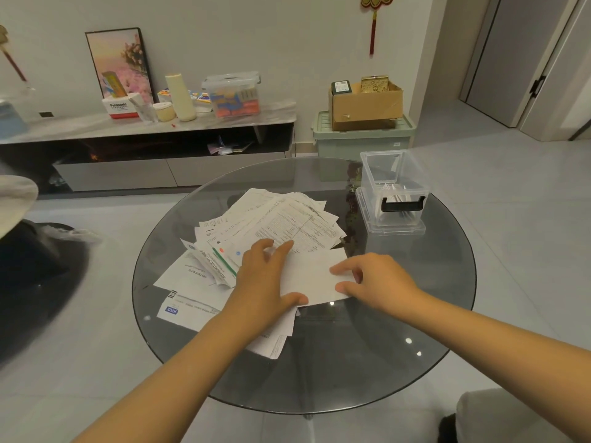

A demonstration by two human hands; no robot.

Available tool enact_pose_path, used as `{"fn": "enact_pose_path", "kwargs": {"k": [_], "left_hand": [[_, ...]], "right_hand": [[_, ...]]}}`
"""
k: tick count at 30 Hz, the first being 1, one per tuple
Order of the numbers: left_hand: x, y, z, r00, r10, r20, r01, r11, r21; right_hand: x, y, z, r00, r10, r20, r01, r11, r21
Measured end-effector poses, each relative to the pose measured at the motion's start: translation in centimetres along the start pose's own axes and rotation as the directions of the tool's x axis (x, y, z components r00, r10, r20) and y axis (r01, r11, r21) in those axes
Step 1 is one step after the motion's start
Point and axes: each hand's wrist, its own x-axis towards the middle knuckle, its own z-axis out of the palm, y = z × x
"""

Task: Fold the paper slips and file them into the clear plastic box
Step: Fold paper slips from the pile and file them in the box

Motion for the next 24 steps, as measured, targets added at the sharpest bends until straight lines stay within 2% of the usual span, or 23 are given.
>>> {"fn": "enact_pose_path", "kwargs": {"k": [3,6,9,11,15,17,19,21,24], "left_hand": [[-0.2,0.1,0.0,0.982,0.186,-0.038,-0.178,0.972,0.155],[-0.8,0.3,0.5,0.934,0.357,-0.012,-0.353,0.929,0.111],[-1.5,0.7,1.1,0.927,0.367,0.074,-0.371,0.927,0.060],[-1.8,0.8,1.3,0.923,0.368,0.108,-0.375,0.926,0.050],[-2.2,1.2,1.1,0.920,0.372,0.121,-0.383,0.920,0.080],[-2.3,1.5,1.1,0.919,0.385,0.083,-0.391,0.916,0.084],[-2.2,1.7,1.2,0.918,0.395,0.040,-0.397,0.913,0.094],[-2.1,1.8,1.3,0.916,0.400,0.027,-0.400,0.911,0.099],[-1.9,1.8,1.4,0.904,0.426,0.029,-0.426,0.899,0.105]], "right_hand": [[-0.8,-0.3,-0.1,0.999,0.040,0.010,-0.039,0.996,-0.075],[-1.8,-0.6,-0.3,0.997,0.073,0.038,-0.069,0.993,-0.098],[-2.6,-0.8,-0.8,0.991,0.055,0.119,-0.057,0.998,0.008],[-3.2,-0.8,-1.2,0.982,0.042,0.184,-0.069,0.987,0.145],[-4.0,-0.9,-1.9,0.959,0.038,0.281,-0.158,0.894,0.419],[-4.3,-1.1,-2.1,0.954,0.035,0.299,-0.181,0.860,0.477],[-4.3,-1.1,-2.2,0.969,0.004,0.245,-0.096,0.926,0.364],[-4.1,-0.8,-2.1,0.987,-0.050,0.154,0.027,0.989,0.148],[-3.9,-0.4,-2.0,0.992,-0.108,0.062,0.114,0.989,-0.092]]}}
